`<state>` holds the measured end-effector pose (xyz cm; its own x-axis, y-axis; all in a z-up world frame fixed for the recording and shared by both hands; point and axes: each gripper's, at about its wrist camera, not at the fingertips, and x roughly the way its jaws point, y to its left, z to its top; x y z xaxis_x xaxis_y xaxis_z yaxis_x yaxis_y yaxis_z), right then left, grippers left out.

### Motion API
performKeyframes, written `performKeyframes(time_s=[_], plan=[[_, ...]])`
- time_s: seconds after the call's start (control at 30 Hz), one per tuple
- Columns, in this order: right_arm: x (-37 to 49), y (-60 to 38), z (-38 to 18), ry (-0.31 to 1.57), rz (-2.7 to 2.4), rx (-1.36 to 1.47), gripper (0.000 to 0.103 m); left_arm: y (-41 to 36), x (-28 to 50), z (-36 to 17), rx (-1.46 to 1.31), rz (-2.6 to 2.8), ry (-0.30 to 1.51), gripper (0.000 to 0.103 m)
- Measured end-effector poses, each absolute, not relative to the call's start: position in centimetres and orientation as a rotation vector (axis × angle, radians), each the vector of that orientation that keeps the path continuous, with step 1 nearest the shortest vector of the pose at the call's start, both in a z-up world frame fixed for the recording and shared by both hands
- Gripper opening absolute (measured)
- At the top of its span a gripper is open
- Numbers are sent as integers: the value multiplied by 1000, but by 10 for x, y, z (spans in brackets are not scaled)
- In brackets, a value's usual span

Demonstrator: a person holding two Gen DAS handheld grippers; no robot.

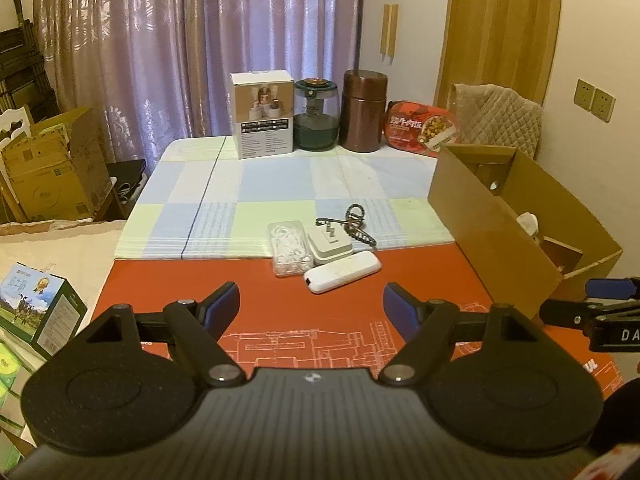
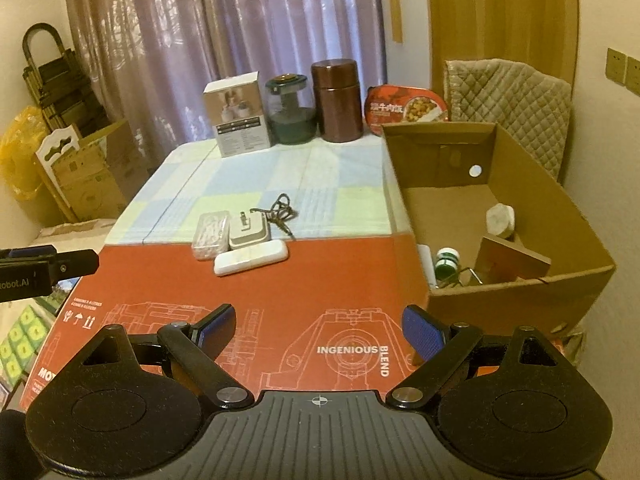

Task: Organize rigid objects
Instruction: 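Withdraw both grippers from the box back over the orange mat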

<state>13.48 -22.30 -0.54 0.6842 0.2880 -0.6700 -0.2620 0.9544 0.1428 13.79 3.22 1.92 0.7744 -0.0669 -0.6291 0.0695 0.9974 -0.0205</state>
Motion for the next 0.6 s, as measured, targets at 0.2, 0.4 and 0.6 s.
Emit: performKeyframes(time_s=[0.2, 0.4, 0.6], plan=[[147, -211, -11, 758, 333, 20, 87, 41, 152, 11, 10, -62, 697, 76], [165, -200, -20, 762, 346, 4, 87, 49, 176, -7, 17, -55, 722, 76], [190, -190, -40, 773, 364, -15, 87, 60, 203, -30, 15, -43, 749, 76]])
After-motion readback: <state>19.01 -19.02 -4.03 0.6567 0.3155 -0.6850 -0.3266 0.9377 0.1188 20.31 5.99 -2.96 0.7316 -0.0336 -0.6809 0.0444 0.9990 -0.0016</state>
